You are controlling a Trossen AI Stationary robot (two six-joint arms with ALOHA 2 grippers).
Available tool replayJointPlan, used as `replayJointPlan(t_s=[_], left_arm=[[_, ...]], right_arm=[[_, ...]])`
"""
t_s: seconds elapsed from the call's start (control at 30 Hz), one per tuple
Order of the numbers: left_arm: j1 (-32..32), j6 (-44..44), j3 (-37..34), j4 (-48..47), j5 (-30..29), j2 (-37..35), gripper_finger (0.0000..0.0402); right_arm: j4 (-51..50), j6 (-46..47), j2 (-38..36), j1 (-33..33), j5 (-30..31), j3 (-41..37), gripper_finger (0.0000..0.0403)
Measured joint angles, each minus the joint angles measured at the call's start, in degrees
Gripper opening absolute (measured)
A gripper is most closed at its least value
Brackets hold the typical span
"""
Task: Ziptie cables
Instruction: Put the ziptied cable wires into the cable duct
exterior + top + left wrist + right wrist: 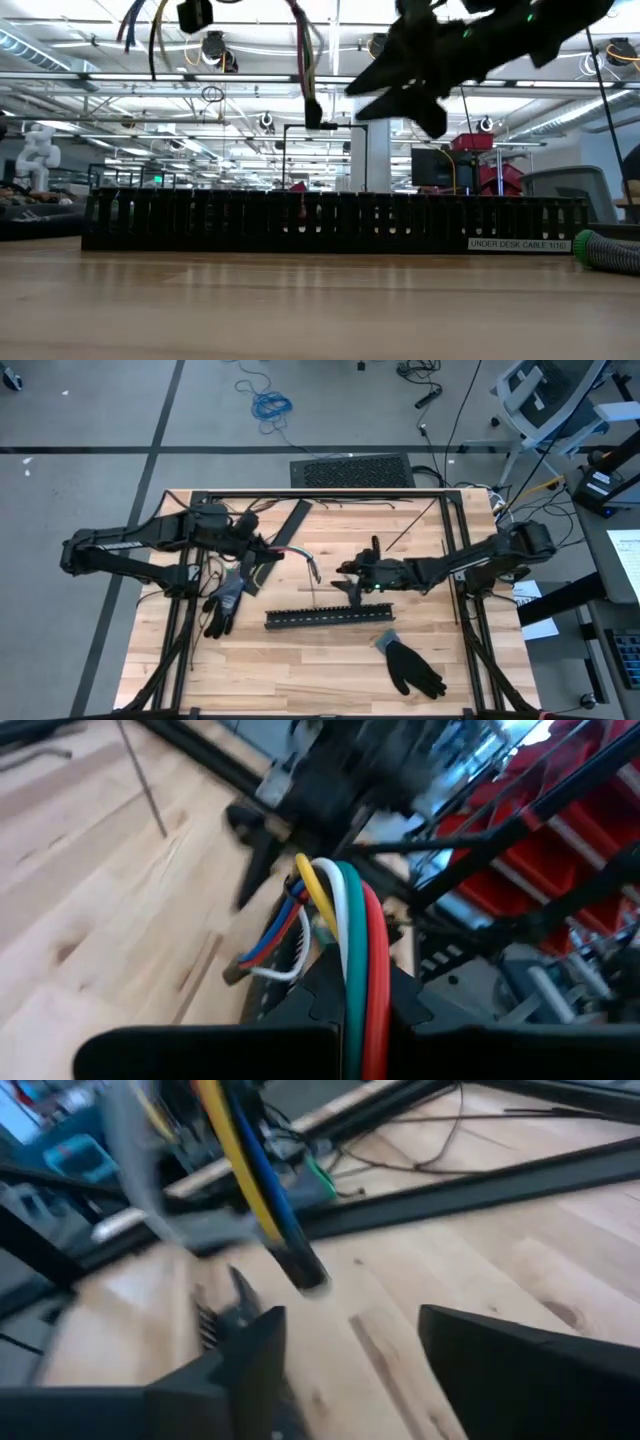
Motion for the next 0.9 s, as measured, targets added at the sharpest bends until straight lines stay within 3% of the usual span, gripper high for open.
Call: replayJointPlan(t_s=[0.17, 0.37, 0.77, 0.9], left_arm=[[0.0, -1.2, 2.7, -0.2, -0.7, 0.0, 0.0024], [0.0, -2.3, 2.8, -0.6, -1.8, 0.1, 0.0024], [-0.1, -2.8, 2.9, 0.6, -2.2, 1.1, 0.0024], [-0.1, -2.7, 2.9, 1.1, -2.2, 1.1, 0.0024]], right_arm=[[9.6, -2.9, 7.1, -0.9, 0.4, 1.6, 0.0265], [10.1, -6.0, 9.6, -0.7, 0.3, 4.9, 0.029], [7.7, -13.9, 12.4, -1.9, 0.3, 10.3, 0.0284], [3.8, -14.1, 12.0, -2.0, 0.2, 10.5, 0.0243]])
